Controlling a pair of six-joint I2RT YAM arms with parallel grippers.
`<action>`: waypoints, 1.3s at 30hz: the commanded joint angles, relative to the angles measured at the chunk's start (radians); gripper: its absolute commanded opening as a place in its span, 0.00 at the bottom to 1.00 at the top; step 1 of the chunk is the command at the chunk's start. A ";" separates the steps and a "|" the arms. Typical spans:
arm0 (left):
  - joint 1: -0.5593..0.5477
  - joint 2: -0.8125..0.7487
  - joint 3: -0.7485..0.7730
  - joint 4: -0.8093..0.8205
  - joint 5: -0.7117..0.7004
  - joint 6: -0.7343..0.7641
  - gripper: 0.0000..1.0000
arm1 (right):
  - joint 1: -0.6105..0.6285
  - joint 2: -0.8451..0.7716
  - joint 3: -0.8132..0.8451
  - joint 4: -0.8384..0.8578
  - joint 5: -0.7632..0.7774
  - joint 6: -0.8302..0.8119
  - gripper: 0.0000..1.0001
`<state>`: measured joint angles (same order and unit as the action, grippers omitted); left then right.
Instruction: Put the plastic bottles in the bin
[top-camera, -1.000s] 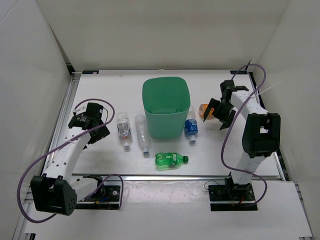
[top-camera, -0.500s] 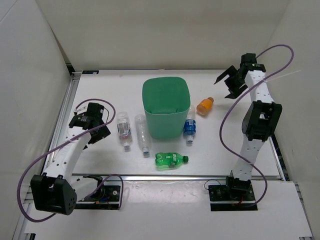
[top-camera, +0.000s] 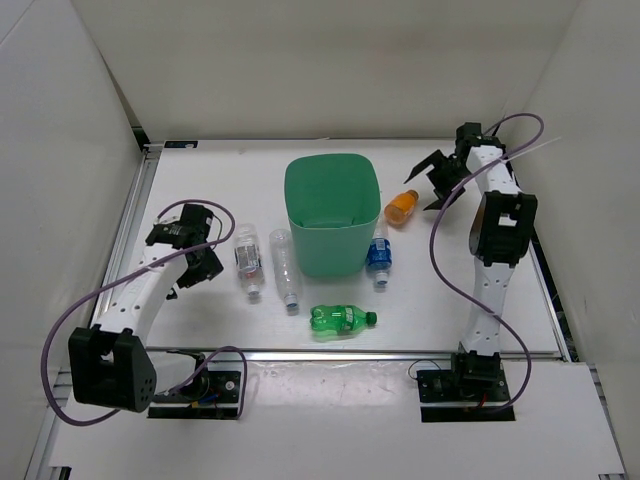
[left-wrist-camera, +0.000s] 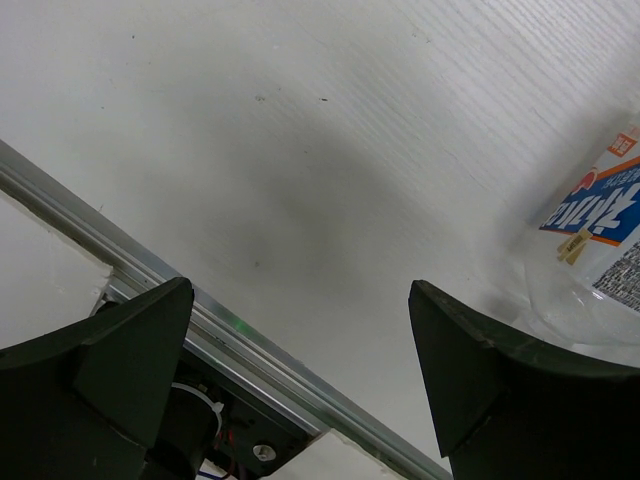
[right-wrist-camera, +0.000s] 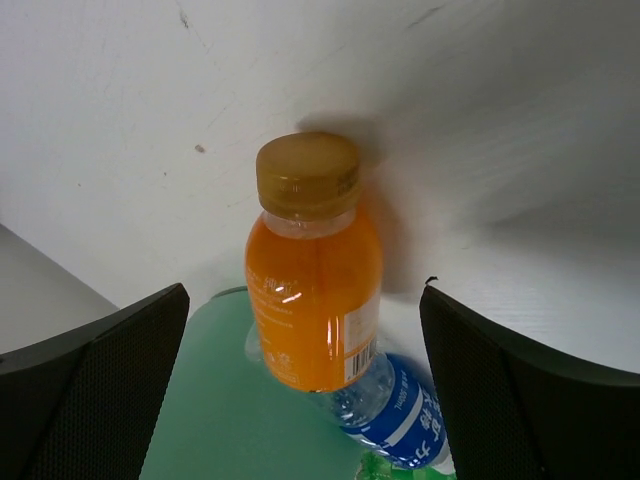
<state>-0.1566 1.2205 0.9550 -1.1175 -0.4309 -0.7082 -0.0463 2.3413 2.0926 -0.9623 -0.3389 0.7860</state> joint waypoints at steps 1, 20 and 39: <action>-0.004 -0.004 -0.002 -0.001 -0.029 -0.010 1.00 | 0.031 0.053 0.046 0.019 -0.058 0.007 1.00; -0.004 0.033 0.007 -0.010 -0.020 -0.010 1.00 | 0.071 0.118 -0.029 0.051 -0.094 -0.002 0.56; -0.014 0.051 0.007 0.027 0.037 0.045 1.00 | 0.054 -0.474 -0.036 0.258 -0.230 0.010 0.13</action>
<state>-0.1574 1.2755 0.9550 -1.1156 -0.4160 -0.6910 -0.0608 1.9556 2.0171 -0.7551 -0.4770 0.8211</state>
